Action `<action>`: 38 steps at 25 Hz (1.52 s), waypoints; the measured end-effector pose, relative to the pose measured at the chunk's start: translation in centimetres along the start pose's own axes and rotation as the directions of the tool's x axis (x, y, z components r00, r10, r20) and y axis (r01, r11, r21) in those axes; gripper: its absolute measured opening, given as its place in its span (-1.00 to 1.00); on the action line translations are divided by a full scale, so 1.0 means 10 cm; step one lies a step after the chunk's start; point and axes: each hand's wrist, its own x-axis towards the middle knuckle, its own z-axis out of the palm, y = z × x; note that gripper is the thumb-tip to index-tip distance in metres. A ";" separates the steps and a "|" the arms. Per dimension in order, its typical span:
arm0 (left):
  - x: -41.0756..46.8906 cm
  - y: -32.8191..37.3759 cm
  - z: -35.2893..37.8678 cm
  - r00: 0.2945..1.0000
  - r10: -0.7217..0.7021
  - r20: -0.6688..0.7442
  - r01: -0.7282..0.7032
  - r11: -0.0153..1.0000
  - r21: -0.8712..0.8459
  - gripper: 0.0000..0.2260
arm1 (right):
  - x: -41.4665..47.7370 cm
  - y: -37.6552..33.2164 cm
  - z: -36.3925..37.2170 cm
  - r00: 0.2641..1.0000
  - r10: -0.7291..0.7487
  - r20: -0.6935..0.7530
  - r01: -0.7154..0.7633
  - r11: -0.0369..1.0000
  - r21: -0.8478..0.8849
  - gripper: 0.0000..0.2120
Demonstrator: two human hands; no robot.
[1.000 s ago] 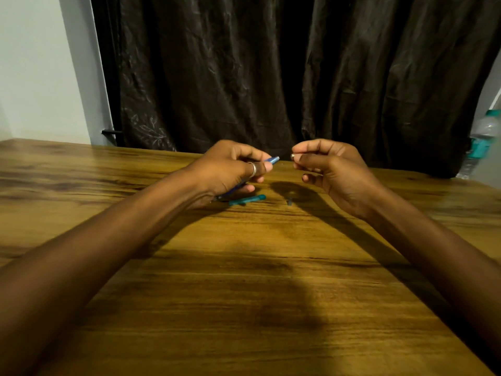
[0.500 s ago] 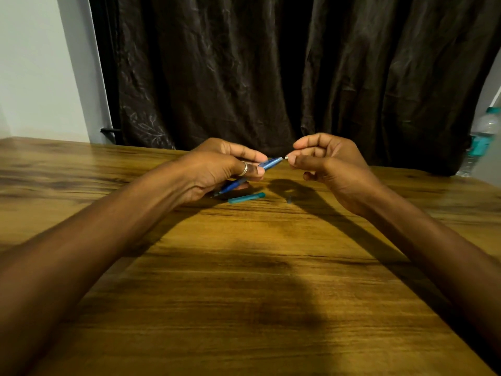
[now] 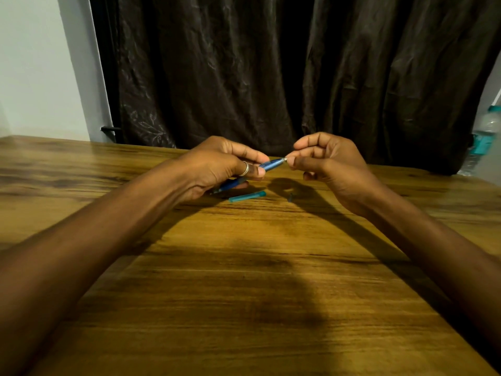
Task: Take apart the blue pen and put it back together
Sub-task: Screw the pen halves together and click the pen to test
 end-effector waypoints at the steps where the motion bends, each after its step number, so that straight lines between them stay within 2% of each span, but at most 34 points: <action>1: 0.00 0.00 0.00 1.000 0.003 0.000 -0.003 1.000 0.008 -0.76 | 0.00 -0.01 0.00 1.000 0.001 0.003 -0.001 1.000 0.000 -0.72; 10: -0.02 0.02 0.01 1.000 -0.008 0.009 0.007 0.999 0.049 -0.80 | -0.03 -0.03 0.02 0.998 -0.038 0.046 0.044 0.991 -0.129 -0.77; 19: -0.01 0.00 0.03 1.000 -0.006 -0.004 0.006 0.999 0.036 -0.79 | -0.04 -0.03 0.04 0.997 0.016 0.076 -0.012 0.999 -0.053 -0.77; 21: -0.02 0.01 0.03 1.000 -0.014 -0.004 0.015 1.000 0.026 -0.79 | -0.04 -0.04 0.04 0.997 0.034 0.075 -0.033 0.999 -0.003 -0.76; 26: -0.04 0.04 0.05 0.999 -0.033 0.013 0.033 0.999 0.007 -0.80 | -0.03 -0.05 0.04 0.987 0.130 0.090 -0.150 0.954 0.259 -0.74; 34: -0.06 0.05 0.05 0.999 -0.020 0.034 0.022 0.997 -0.072 -0.79 | -0.04 -0.05 0.03 0.978 0.166 0.123 -0.203 0.877 0.435 -0.74; 38: -0.05 0.05 0.04 0.999 -0.023 0.039 0.025 0.997 -0.070 -0.80 | -0.04 -0.05 0.03 0.980 0.153 0.125 -0.192 0.884 0.427 -0.72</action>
